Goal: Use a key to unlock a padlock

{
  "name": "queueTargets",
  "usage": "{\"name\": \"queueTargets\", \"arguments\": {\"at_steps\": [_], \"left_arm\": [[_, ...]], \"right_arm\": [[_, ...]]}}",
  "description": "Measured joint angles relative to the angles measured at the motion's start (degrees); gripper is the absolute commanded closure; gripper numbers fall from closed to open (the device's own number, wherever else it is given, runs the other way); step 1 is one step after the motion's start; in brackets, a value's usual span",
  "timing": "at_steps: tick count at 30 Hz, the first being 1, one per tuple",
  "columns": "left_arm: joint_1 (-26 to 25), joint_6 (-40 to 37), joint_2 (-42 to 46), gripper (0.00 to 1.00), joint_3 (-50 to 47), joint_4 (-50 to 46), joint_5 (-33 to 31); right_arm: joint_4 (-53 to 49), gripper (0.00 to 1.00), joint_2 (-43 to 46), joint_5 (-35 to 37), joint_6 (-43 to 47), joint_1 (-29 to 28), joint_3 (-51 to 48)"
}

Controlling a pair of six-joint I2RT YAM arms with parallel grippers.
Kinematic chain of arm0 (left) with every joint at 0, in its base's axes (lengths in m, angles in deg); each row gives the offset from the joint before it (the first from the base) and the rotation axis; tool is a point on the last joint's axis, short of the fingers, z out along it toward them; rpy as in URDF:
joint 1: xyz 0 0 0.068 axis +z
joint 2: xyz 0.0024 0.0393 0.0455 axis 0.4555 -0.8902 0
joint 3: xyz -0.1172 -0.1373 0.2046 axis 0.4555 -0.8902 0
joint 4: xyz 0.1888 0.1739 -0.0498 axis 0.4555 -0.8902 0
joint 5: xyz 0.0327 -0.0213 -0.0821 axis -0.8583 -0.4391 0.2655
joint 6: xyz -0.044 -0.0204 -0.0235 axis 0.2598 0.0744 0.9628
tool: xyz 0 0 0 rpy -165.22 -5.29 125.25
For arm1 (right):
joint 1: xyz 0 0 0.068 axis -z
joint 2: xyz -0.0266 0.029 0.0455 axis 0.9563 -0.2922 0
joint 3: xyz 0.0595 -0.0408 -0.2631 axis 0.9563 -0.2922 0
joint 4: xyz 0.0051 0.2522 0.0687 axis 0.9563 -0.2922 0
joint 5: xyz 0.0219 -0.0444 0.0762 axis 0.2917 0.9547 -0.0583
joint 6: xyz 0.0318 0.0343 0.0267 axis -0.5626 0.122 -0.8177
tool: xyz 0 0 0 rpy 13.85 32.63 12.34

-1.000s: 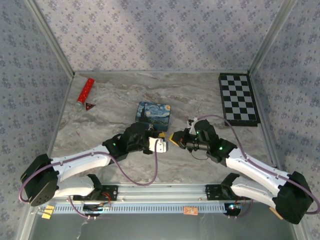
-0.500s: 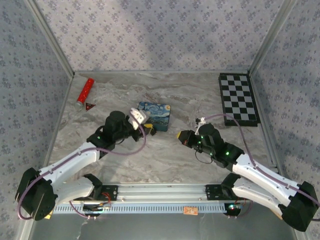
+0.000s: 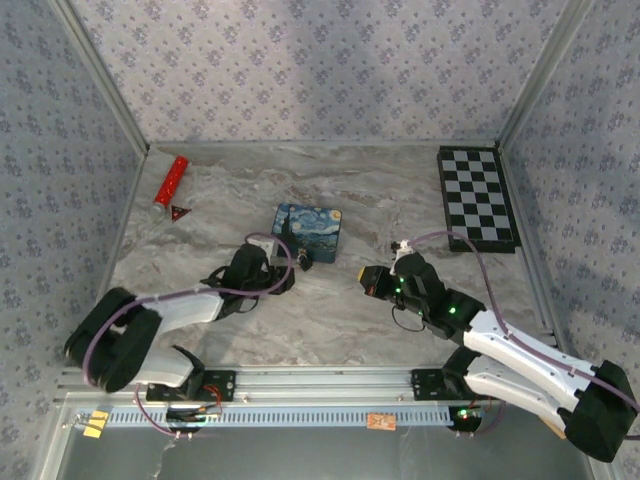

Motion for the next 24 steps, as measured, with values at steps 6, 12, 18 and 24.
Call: {"name": "queueTargets", "arguments": {"at_steps": [6, 12, 18, 24], "left_arm": [[-1.2, 4.8, -7.0, 0.47, 0.3, 9.5, 0.2], [-1.4, 7.5, -11.7, 0.55, 1.4, 16.5, 0.0], [-1.4, 9.0, -18.2, 0.63, 4.7, 23.1, 0.9], [-1.4, 10.3, -20.7, 0.69, 6.0, 25.6, 2.3]], "right_arm": [[1.0, 1.00, -0.6, 0.6, 0.0, -0.2, 0.0], [2.3, 1.00, -2.1, 0.9, 0.0, -0.4, -0.6], [3.3, 1.00, -3.0, 0.9, 0.0, -0.5, -0.6], [3.3, 1.00, -3.0, 1.1, 0.0, -0.6, -0.8]]}}
